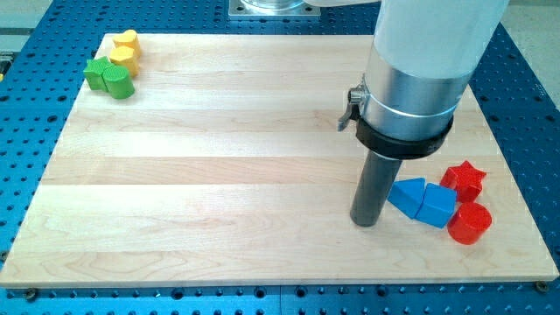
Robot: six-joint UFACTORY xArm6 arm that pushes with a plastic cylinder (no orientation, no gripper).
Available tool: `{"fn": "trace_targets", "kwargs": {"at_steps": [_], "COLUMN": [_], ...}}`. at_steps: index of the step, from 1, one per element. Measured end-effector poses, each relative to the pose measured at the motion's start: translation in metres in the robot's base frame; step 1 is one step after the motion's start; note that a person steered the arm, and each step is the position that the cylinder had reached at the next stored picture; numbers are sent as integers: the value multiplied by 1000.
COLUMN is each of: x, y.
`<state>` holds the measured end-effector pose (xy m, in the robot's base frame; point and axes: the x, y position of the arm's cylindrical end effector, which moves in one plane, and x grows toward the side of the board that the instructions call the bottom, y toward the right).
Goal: Move the red star to the bottom left side of the board
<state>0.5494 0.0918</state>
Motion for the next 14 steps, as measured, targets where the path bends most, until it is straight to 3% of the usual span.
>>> {"fn": "trace_targets", "kwargs": {"at_steps": [2, 4, 5, 6, 7, 8, 9, 10, 12, 13, 14], "x": [-67, -151, -162, -122, -50, -26, -43, -63, -44, -49, -48], "y": [-57, -37, 105, 211, 213, 180, 117, 30, -175, -188, -108]}}
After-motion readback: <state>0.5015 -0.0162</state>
